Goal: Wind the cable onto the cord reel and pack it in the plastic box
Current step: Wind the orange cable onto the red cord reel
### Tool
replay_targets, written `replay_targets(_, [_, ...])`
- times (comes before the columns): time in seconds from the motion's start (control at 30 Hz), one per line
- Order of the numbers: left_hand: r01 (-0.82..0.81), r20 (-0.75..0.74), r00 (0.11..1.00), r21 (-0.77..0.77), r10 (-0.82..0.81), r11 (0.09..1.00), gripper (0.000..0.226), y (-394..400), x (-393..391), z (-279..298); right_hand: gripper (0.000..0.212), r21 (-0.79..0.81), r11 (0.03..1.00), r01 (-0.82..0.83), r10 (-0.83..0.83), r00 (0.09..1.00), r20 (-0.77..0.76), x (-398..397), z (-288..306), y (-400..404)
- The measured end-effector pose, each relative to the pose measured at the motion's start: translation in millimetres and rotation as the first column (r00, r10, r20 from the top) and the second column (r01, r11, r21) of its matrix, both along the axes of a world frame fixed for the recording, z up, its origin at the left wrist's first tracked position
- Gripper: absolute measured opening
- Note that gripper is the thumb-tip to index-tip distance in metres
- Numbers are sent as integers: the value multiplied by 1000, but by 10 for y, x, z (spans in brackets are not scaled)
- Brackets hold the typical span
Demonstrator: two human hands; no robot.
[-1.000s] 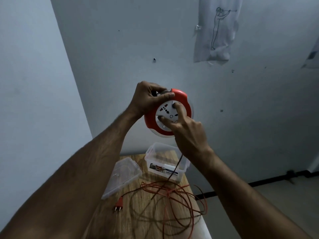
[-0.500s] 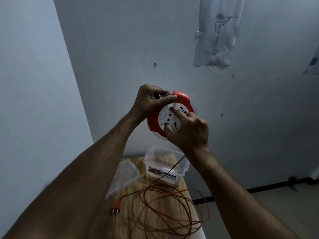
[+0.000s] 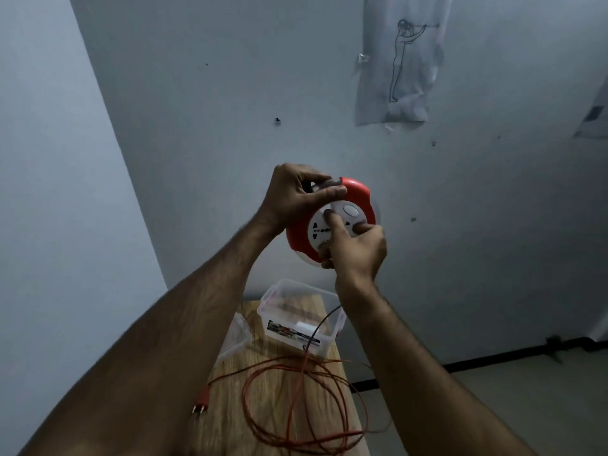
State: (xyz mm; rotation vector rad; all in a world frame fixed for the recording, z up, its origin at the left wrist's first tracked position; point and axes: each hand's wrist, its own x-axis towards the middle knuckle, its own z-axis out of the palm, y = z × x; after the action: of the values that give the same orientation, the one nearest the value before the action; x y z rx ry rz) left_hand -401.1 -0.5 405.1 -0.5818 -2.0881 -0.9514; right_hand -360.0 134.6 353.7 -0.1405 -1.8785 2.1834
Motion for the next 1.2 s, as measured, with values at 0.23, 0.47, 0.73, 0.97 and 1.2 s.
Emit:
replay_targets(0.23, [-4,-2,1000,-5,4,1000,32,327,-197,1,35,-529,842,-108,255,943,214,-47,241,360])
replay_targets(0.47, [34,47,998,126,-40,991,24,435,-330,73,12,566,744,356,174,714,-678,-253,-143,804])
replay_targets(0.73, [23,60,998,84,-28,996,25,606,-490,26,48,862,143,486,615,639,-462,-582,-21,1210])
replay_targets(0.97, [36,81,996,75,-42,997,29,718,-586,2,55,840,-27,542,656,644,-394,-730,78,1414])
replay_targets(1.2, [16,75,997,104,-24,994,30,929,-633,12,53,759,132,637,549,590,-591,-879,32,1538])
